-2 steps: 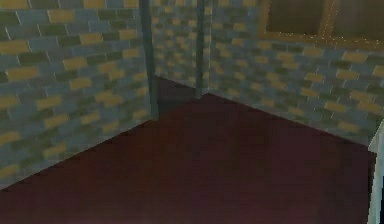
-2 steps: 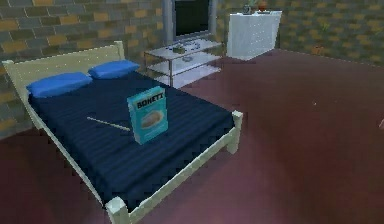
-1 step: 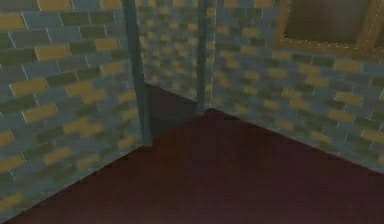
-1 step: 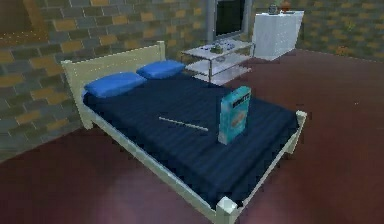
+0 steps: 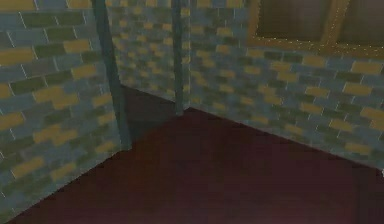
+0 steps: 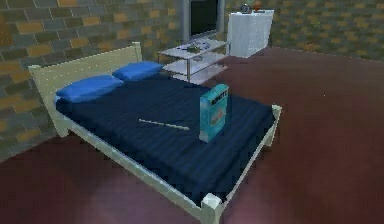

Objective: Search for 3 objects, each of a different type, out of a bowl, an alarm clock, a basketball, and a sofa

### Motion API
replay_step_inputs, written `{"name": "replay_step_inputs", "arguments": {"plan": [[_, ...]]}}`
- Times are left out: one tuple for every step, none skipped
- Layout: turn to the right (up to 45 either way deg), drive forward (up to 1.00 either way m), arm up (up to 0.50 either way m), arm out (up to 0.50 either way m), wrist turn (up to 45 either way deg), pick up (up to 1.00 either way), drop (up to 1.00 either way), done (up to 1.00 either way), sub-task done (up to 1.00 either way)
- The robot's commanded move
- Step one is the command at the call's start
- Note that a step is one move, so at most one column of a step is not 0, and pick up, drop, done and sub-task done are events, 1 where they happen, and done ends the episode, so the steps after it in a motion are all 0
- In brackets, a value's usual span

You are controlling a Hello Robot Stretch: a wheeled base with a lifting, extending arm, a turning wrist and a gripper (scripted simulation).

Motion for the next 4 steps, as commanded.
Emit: {"name": "replay_step_inputs", "arguments": {"plan": [[0.0, 1.0, 0.0, 0.0, 0.0, 0.0, 0.0, 0.0, 0.0], [3.0, 0.0, 0.0, 0.0, 0.0, 0.0, 0.0, 0.0, 0.0], [0.0, 1.0, 0.0, 0.0, 0.0, 0.0, 0.0, 0.0, 0.0], [-45.0, 0.0, 0.0, 0.0, 0.0, 0.0, 0.0, 0.0, 0.0]]}}
